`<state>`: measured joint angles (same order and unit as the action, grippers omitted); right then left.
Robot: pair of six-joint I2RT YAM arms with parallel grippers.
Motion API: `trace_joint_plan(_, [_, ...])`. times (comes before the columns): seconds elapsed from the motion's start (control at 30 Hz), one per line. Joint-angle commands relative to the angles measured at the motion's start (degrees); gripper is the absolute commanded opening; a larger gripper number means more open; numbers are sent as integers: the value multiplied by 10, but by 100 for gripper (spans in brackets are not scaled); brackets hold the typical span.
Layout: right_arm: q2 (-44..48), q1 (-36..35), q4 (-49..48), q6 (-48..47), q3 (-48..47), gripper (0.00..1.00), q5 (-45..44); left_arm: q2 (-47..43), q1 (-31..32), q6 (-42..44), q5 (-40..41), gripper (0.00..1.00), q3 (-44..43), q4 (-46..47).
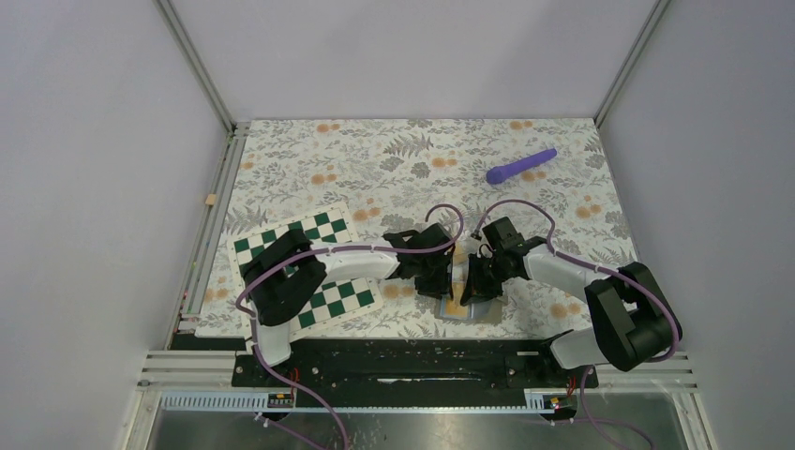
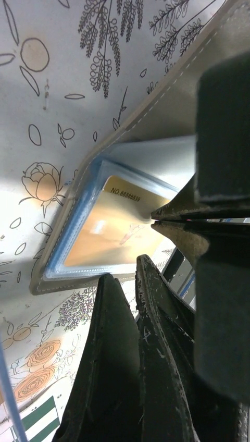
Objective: Put the credit cards into the card holder
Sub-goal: Insert the credit card into the card holder.
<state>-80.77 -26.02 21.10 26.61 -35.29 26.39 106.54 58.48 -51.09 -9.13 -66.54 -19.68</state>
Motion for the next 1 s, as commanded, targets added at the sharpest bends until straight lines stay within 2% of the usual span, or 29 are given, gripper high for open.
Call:
trace_joint_plan(0.0, [8,-3,12,1,12,0,-11,3,4,-11,-23,31,1,64])
trace_joint_plan(0.23, [9,-3,2,6,17,0,-4,-14,7,-28,-45,28,25,127])
trace_joint_plan(0.4, [39,-3,32,12,-1,1,-15,-18,8,-24,-24,28,18,93])
trace_joint_plan(0.53, [101,-3,84,24,-9,8,-64,-26,12,-17,9,32,7,51])
trace_joint_plan(0.73, [169,-3,122,60,7,29,-128,-36,23,-10,18,36,-6,40])
trace_joint_plan(0.87, [170,2,123,84,28,30,-142,-40,32,-11,24,37,-7,51])
trace_joint_plan(0.97, [154,5,122,97,41,25,-149,-36,35,-14,21,37,-7,62])
